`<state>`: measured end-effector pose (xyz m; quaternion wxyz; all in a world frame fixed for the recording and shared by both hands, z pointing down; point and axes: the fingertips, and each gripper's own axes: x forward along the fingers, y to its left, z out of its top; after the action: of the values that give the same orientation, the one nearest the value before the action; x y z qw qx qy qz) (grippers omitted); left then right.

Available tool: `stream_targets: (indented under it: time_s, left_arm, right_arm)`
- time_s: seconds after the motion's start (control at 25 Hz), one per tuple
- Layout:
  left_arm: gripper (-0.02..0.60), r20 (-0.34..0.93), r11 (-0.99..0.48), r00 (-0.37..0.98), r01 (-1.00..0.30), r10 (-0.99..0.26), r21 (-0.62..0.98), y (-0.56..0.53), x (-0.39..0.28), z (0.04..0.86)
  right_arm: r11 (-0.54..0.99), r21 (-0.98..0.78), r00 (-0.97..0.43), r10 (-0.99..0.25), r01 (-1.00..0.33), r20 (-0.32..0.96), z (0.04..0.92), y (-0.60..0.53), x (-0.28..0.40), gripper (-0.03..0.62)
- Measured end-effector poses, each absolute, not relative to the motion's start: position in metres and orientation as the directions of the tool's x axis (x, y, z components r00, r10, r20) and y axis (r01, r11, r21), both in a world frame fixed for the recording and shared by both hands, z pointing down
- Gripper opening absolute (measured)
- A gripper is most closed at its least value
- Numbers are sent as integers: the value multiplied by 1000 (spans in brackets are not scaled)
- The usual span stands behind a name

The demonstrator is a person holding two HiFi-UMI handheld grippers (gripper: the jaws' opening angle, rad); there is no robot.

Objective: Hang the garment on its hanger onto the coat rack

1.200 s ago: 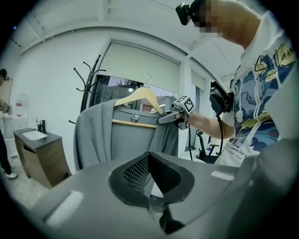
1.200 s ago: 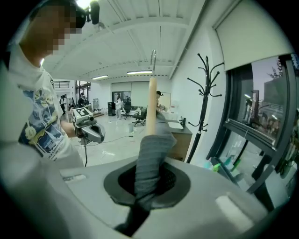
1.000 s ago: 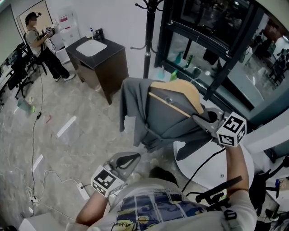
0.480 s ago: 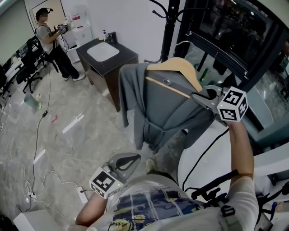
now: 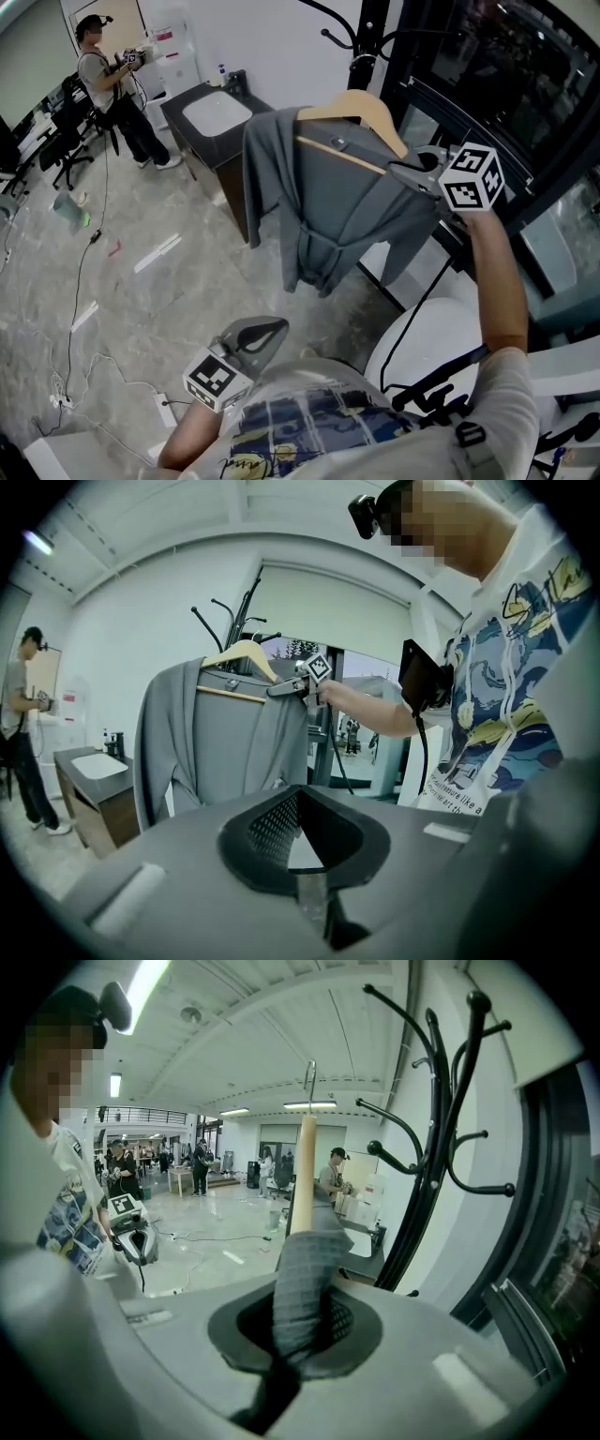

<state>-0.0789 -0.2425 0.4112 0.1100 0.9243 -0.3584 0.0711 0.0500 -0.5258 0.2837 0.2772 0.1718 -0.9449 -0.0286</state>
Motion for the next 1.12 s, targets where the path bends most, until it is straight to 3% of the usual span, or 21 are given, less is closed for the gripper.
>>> stream_targets:
  time_s: [0.52,1.12]
  left_arm:
    - [3,229,-679,695,-717,-682,155,-298,-75,419]
    - [3,267,-655,673,-737,-690,166,-312,-70,422]
  right_arm:
    - [940,121,-750,-329,-320,574,329,-629,58,9]
    - [943,88,-750,-310,-321,585,367,-672,60,9]
